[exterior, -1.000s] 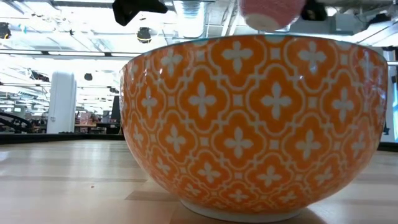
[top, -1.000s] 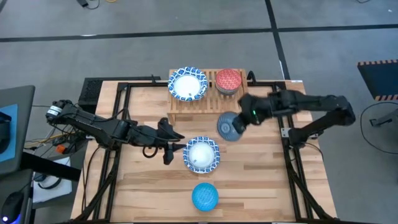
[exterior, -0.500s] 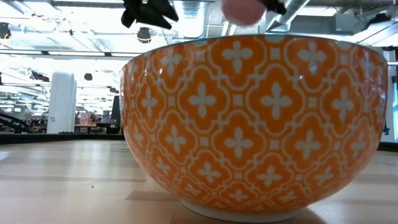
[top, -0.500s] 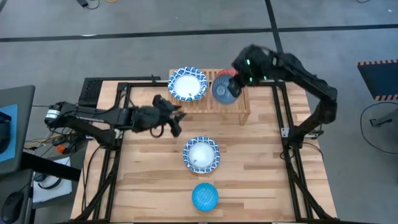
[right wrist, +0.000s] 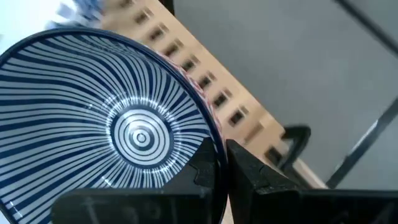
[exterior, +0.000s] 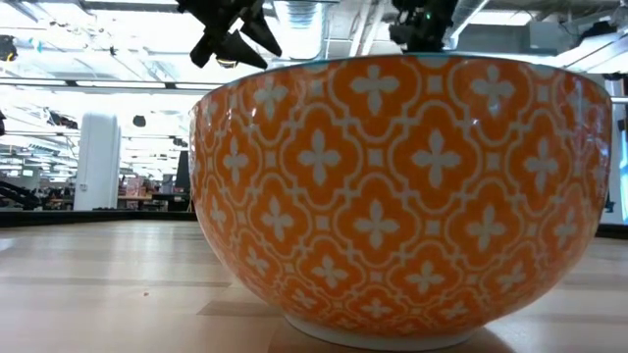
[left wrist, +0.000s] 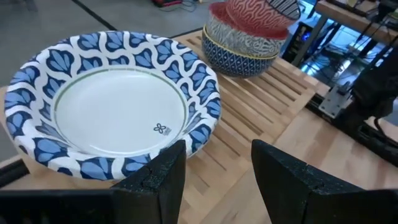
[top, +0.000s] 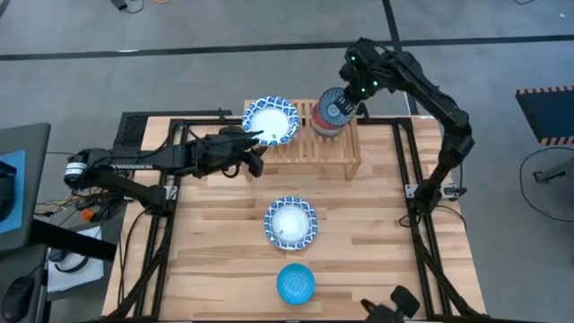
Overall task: Place and stack bowls onto a shelf
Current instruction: Stack the blue patterned bowl on top of the red patterned bowl on the shelf
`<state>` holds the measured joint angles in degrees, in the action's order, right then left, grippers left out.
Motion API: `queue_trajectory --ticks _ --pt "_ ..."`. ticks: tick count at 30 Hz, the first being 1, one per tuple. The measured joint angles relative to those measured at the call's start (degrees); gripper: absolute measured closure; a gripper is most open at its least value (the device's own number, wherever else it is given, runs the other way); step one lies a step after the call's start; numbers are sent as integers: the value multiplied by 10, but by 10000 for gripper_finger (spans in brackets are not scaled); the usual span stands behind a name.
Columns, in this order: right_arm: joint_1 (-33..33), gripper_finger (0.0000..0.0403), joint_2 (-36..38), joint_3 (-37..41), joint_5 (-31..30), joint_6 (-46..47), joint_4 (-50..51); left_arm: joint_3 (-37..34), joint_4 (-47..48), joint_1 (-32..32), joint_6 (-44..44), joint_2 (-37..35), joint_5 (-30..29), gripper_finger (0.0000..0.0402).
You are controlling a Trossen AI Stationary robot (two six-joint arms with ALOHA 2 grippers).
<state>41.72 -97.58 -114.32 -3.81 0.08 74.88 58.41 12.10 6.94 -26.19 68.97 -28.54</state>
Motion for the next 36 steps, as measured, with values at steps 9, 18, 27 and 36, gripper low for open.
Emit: queue_trajectory --ticks 9,18,27,36 --pt "15 351 -12 0 30 12 13 0 0 22 63 -3 58 235" --pt "2 348 -12 0 46 19 7 0 1 40 60 -3 74 235" --pt "8 327 -12 1 54 35 -1 0 0 40 26 -3 100 235" --pt "8 212 -11 1 54 35 -25 0 0 22 4 -3 117 235"
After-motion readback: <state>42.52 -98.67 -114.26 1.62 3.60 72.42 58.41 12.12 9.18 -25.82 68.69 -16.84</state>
